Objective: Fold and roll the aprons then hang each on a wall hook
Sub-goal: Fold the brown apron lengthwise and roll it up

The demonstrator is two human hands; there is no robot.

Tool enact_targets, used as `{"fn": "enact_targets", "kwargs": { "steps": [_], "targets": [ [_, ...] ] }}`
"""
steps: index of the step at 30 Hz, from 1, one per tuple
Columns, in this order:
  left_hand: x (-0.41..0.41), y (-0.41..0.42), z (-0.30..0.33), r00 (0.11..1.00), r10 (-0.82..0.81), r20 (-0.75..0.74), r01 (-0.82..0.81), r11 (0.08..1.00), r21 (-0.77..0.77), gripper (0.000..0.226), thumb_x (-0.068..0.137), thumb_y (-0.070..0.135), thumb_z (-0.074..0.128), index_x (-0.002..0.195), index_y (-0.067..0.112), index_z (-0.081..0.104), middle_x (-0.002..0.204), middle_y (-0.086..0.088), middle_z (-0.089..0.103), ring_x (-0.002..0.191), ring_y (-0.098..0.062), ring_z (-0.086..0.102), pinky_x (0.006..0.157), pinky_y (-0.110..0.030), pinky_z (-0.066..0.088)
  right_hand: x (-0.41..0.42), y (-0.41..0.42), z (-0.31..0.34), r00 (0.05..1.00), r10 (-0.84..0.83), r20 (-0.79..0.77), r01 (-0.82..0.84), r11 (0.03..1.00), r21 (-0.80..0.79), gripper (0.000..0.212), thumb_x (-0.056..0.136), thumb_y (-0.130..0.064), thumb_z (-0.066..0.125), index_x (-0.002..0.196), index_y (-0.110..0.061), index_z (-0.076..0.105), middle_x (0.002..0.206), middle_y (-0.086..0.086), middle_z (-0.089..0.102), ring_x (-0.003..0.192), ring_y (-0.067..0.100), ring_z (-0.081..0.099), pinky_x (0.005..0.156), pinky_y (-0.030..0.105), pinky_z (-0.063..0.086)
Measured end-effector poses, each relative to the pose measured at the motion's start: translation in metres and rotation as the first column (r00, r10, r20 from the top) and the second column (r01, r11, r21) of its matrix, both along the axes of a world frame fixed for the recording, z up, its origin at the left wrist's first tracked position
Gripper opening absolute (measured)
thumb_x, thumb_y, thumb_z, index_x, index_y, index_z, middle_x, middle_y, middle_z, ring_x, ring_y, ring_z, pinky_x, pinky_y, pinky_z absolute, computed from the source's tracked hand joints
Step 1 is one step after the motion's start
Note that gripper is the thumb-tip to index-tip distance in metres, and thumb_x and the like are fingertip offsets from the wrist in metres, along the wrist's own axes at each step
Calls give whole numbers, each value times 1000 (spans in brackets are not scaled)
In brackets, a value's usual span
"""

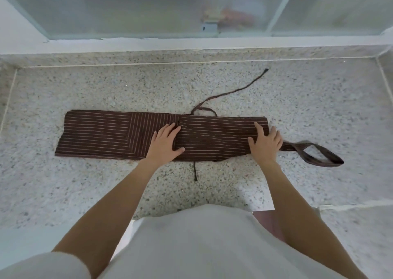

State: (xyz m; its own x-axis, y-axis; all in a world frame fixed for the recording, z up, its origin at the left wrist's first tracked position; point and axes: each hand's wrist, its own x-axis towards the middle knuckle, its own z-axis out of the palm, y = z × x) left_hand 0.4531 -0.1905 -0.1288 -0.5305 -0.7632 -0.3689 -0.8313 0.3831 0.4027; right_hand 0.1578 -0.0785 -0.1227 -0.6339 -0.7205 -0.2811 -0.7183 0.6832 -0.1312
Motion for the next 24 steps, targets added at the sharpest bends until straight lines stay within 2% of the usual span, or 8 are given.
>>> {"fn": "enact_targets", "kwargs": {
  "steps": [3,6,9,13,16,19,21,24],
  "targets": [
    [-10,3,-4,997,7,72,-6,1000,-10,81,84,58,55,149,27,16,157,5,5,144,-17,-3,115,-51,4,-20,-2,0,1000,22,-9,-21,995,102,51,96,-38,48,144,-34,31,135,25,37,122,43,35,105,49,25],
    [-12,4,-6,995,17,94,-14,1000,-27,83,83,59,55,149,28,14,157,5,3,144,-18,-4,116,-52,4,-29,-1,1,985,157,79,-146,981,-132,36,97,-18,46,132,-24,51,112,22,52,95,38,54,86,43,42],
    [-12,4,-8,995,17,96,-14,999,-33,85,83,59,55,149,30,11,158,5,2,145,-18,-5,116,-52,4,-41,-3,6,961,256,103,-200,902,-382,31,95,-5,46,117,-19,63,111,22,52,64,30,55,59,39,51],
    [-13,4,-9,996,22,89,-21,1000,-20,87,83,56,58,149,32,8,158,5,0,145,-18,-6,115,-52,3,-55,-7,4,965,264,-3,-251,913,-323,37,92,0,51,125,-15,60,111,15,50,52,25,48,45,36,47],
    [-13,4,-11,993,14,114,-10,999,-34,87,83,59,55,149,32,7,158,5,-2,145,-18,-6,115,-51,3,-57,-10,-5,957,282,-65,-288,946,-145,48,92,-2,50,139,-11,44,123,17,46,77,29,53,56,35,43],
    [-11,3,-12,992,-11,125,14,999,-29,86,84,60,52,150,30,5,157,6,-6,144,-18,-9,115,-50,1,-57,-3,-17,926,363,-108,-366,930,-12,51,98,-25,42,146,-11,30,144,20,33,123,37,39,96,47,38],
    [-8,2,-13,997,-4,81,5,1000,-5,84,86,56,52,150,29,5,157,7,-5,144,-16,-9,115,-49,-1,-52,3,-17,933,339,-121,-344,939,-23,53,98,-31,43,146,-13,30,151,21,24,135,39,26,106,51,27],
    [1,2,-12,994,62,-89,-61,998,15,72,92,44,51,149,27,13,157,6,10,145,-14,1,118,-44,6,-27,3,-6,929,343,-139,-364,917,-165,44,97,-27,46,139,-12,42,150,22,24,137,39,23,107,54,27]
  ]
}}
